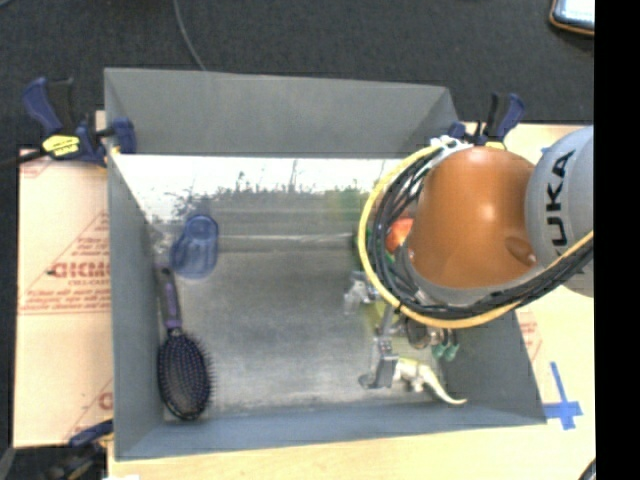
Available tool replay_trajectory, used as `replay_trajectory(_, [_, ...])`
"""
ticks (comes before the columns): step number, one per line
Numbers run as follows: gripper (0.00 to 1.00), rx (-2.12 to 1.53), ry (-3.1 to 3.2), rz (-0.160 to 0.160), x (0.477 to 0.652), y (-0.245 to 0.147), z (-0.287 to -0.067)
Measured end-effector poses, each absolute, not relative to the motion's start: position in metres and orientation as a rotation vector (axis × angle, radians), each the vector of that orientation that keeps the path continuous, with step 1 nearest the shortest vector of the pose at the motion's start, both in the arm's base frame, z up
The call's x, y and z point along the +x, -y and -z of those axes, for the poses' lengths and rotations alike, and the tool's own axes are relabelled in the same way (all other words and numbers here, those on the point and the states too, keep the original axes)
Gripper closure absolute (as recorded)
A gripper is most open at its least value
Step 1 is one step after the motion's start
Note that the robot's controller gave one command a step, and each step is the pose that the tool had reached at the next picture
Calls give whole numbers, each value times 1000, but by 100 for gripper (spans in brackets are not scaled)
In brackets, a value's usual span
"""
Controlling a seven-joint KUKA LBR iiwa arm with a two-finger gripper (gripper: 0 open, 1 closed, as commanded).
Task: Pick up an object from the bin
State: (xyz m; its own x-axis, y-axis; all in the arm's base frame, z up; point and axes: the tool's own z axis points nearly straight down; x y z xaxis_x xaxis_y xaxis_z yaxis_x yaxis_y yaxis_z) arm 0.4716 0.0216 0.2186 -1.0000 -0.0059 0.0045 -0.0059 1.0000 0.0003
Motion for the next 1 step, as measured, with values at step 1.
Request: replay_trajectory(1, [0,7,3144,1,473,-22,-222])
